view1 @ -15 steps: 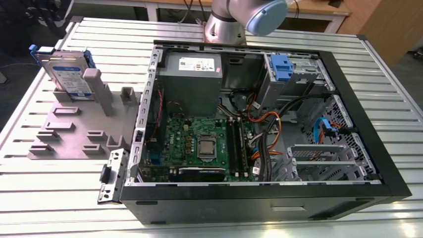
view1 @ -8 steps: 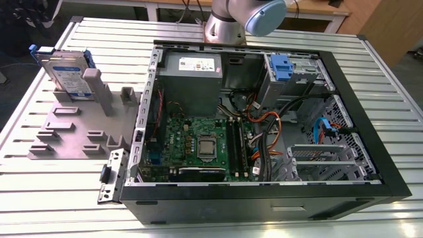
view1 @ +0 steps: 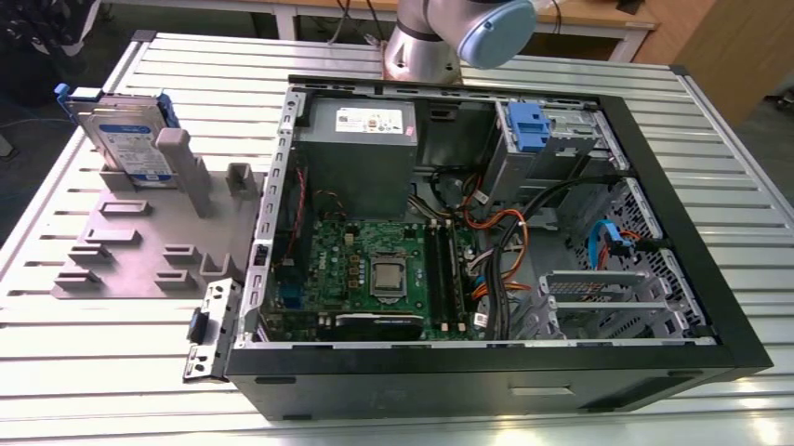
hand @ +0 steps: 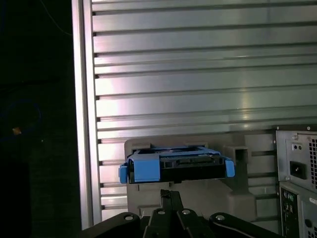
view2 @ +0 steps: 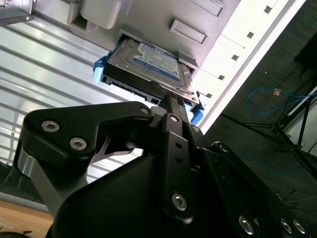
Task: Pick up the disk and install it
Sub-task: 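Reach for the disk, then pick up the disk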
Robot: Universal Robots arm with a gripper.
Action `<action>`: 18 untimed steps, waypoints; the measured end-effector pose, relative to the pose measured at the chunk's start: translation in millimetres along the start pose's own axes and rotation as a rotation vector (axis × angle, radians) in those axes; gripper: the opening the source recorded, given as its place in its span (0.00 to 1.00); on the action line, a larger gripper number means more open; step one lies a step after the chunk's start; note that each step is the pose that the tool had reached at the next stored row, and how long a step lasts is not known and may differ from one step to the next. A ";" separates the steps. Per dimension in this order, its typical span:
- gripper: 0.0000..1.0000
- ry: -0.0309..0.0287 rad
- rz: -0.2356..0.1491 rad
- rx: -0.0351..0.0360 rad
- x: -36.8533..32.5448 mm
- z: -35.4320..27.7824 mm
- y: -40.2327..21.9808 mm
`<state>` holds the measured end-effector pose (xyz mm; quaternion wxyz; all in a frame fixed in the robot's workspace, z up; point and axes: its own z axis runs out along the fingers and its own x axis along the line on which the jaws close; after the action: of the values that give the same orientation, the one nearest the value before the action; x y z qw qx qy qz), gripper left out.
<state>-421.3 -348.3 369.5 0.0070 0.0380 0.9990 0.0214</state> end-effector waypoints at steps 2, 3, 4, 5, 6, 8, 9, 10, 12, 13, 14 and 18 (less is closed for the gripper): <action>0.11 0.0001 0.000 0.0000 2.2 0.6 0.1; 0.11 0.0001 0.000 -0.0001 3.1 0.9 0.0; 0.11 0.0001 0.000 -0.0001 3.6 1.0 -0.1; 0.11 0.0001 0.000 -0.0001 3.6 1.1 -0.1; 0.11 0.0002 0.000 0.0000 4.1 1.0 0.0; 0.11 0.0002 0.000 0.0000 4.4 1.0 -0.1; 0.11 0.0001 0.000 -0.0001 4.4 1.0 -0.1; 0.11 0.0002 0.000 0.0000 4.5 1.0 -0.1; 0.11 0.0002 0.000 -0.0001 4.5 1.1 -0.1; 0.11 0.0002 0.000 0.0000 4.5 1.0 -0.1; 0.11 0.0002 0.000 0.0000 4.5 1.0 -0.1; 0.11 0.0002 -0.002 -0.0001 4.5 1.0 -0.1</action>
<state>-425.8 -348.0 368.4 0.0069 0.0372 0.9991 0.0215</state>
